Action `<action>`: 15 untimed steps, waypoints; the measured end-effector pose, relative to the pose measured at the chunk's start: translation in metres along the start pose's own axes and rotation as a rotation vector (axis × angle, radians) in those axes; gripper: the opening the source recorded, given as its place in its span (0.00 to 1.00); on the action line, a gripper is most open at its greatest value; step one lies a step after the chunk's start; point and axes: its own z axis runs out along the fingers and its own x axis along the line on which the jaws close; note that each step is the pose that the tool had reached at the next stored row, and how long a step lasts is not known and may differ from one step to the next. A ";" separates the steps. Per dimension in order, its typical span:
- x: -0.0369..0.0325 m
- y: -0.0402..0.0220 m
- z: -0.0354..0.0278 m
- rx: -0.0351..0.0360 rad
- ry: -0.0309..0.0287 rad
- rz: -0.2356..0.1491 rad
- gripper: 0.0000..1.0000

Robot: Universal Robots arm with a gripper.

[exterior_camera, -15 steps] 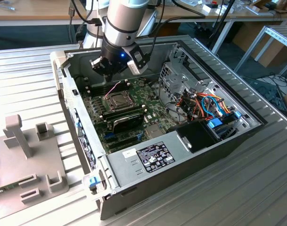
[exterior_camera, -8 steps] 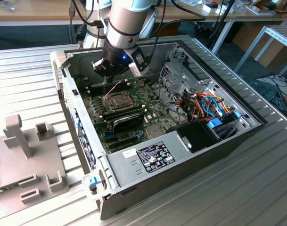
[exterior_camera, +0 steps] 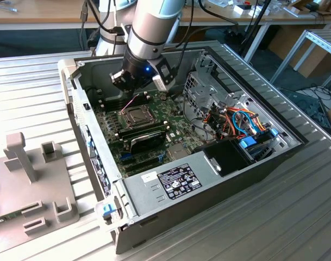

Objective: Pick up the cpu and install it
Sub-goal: 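Install the first cpu locking lever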

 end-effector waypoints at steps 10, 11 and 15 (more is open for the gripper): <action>-0.0004 -0.0026 0.0093 -0.0018 0.0001 0.000 0.11; -0.0004 -0.0027 0.0094 -0.0017 0.0002 0.000 0.11; -0.0006 -0.0031 0.0113 -0.0019 0.0000 0.000 0.11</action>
